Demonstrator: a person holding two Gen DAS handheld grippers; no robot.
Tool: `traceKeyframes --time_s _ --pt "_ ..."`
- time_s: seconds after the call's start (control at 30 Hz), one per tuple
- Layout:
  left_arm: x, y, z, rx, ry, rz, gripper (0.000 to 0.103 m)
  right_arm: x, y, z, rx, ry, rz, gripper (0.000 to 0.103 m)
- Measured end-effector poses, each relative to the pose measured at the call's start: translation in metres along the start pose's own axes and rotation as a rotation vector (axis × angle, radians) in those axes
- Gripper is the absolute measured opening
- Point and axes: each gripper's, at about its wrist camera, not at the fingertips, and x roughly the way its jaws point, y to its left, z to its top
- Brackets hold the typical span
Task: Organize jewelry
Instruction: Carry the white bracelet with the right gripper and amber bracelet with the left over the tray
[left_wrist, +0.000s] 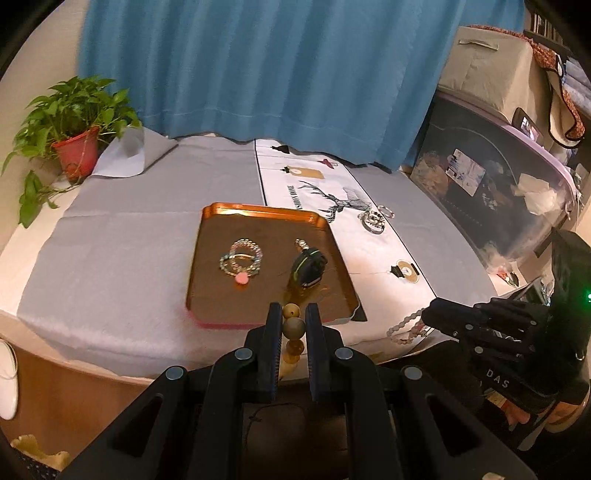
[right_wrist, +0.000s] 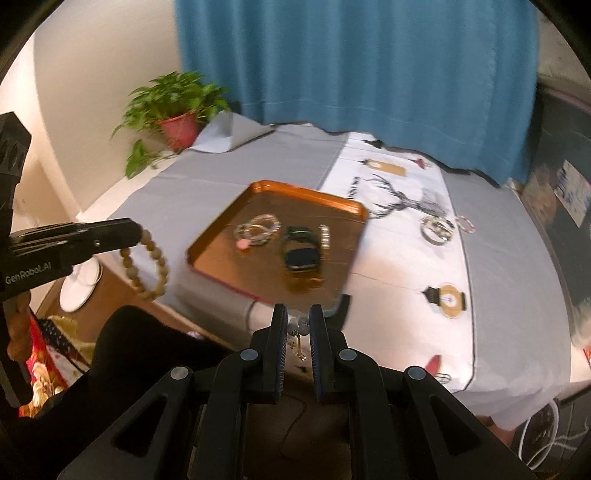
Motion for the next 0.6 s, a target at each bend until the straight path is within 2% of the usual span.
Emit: traceKeyframes --time_s 0.23,0.6 --pt "-0.009 0.010 -0.008 -0.011 -0.010 0.002 0.010 -0.001 0.024 0.002 -0.035 0.005 0.019 0.013" --pt "-0.001 0.012 -0.005 -0.018 0.002 -0.010 0.010 0.009 0.025 0.006 -0.037 0.023 0.011 0.013"
